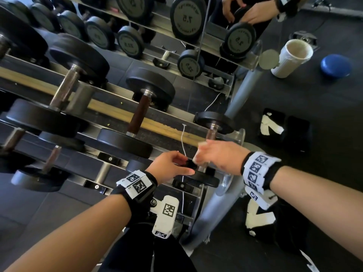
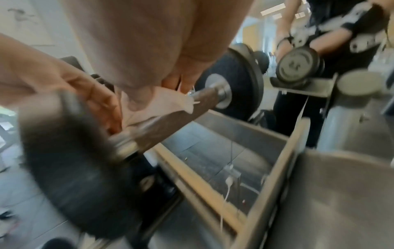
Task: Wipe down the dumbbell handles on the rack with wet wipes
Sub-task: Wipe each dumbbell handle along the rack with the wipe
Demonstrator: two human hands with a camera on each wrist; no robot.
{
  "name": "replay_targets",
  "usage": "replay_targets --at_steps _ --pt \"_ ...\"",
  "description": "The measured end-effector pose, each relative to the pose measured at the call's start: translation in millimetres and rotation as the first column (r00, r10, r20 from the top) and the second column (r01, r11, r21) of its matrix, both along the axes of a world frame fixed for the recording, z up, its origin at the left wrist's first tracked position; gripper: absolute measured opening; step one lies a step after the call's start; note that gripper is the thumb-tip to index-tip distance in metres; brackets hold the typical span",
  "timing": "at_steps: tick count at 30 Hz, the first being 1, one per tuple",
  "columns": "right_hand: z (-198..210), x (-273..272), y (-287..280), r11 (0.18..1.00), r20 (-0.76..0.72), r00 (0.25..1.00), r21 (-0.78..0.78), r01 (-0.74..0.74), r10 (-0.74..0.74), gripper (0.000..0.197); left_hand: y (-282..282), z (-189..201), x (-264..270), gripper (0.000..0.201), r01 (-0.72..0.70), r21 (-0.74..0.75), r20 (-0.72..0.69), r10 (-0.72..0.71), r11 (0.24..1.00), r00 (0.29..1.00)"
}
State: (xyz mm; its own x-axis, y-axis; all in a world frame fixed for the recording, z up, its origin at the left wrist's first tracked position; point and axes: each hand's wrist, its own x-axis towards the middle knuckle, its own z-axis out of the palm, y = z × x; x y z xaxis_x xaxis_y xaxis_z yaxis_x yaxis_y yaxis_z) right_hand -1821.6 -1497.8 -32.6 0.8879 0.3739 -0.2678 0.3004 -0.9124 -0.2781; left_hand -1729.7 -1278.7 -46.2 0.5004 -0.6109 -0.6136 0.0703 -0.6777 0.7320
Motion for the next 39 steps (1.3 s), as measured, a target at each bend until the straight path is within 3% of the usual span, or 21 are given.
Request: replay_targets --at_steps 4,7,9,12,15,17,19,23,26,28,31,33,36,39 --pt "5.5 19.2 -6.5 0.974 0.063 0.983 -0.138 0.179 -0.172 0.046 0.8 -0.4 0.5 0.044 -0.002 -0.001 -0.014 0.002 1.0 1.0" --pt "-1.1 6.5 8.3 0.986 0.017 0.998 -0.155 0.068 -0.067 0.041 0.9 -1.1 0.2 0.048 -0.005 -0.002 -0.025 0.005 1.0 1.0" --pt "-6.0 -6.0 11.7 0.994 -0.055 0.997 -0.085 -0.065 0.06 0.051 1.1 -2.3 0.1 0.057 -0.016 -0.005 -0.033 0.016 1.0 0.999" --pt "-6.6 -9.7 -1.4 0.982 -0.064 0.99 -0.133 -0.135 0.127 0.072 2.5 -3.5 -0.2 0.073 -0.034 -0.017 -0.037 0.034 0.999 0.999" --pt "-7.6 -10.8 -16.4 0.987 0.023 0.995 -0.122 0.101 -0.099 0.087 2.9 -4.0 0.9 0.076 -0.034 -0.026 -0.039 0.033 0.999 0.999" --pt "-11.2 -12.6 -18.6 0.954 0.041 0.953 0.014 0.3 -0.301 0.083 2.5 -3.9 1.9 0.075 -0.03 -0.023 -0.038 0.029 0.999 0.999" --pt "-18.2 -20.5 -10.9 0.905 0.031 0.913 0.149 0.398 -0.406 0.073 1.9 -3.3 2.7 0.074 -0.02 -0.018 -0.04 0.019 1.0 0.999" --pt "-22.6 -52.1 12.1 0.885 -0.032 0.921 0.265 0.382 -0.388 0.069 0.7 -1.8 2.7 0.072 -0.002 -0.007 -0.042 0.001 1.0 0.999" --pt "-19.9 -68.3 16.6 0.854 -0.144 0.916 0.331 0.401 -0.375 0.054 -0.1 -0.1 2.5 0.069 0.006 0.005 -0.031 -0.006 1.0 0.999" --pt "-16.0 -73.9 19.0 0.733 -0.2 0.814 0.358 0.579 -0.545 0.042 0.0 0.5 2.1 0.067 0.007 0.002 -0.042 -0.007 1.0 0.999" --pt "-8.3 -72.7 20.5 0.296 -0.181 0.465 0.563 0.772 -0.867 0.033 0.4 -0.3 2.7 0.065 0.016 -0.006 -0.048 -0.016 1.0 0.999" --pt "-6.1 -61.8 20.3 0.109 -0.189 0.291 0.636 0.764 -0.938 0.031 0.5 -1.7 3.6 0.063 0.021 -0.007 -0.048 -0.022 1.0 0.999" --pt "-9.4 -43.0 24.9 -0.037 -0.281 0.206 0.668 0.743 -0.937 0.03 0.3 -4.9 4.4 0.062 0.021 -0.003 -0.05 -0.022 1.0 0.999" --pt "-16.7 -32.7 27.6 -0.086 -0.344 0.225 0.695 0.714 -0.912 0.029 1.0 -7.2 5.5 0.059 0.015 -0.004 -0.062 -0.016 1.0 0.998"
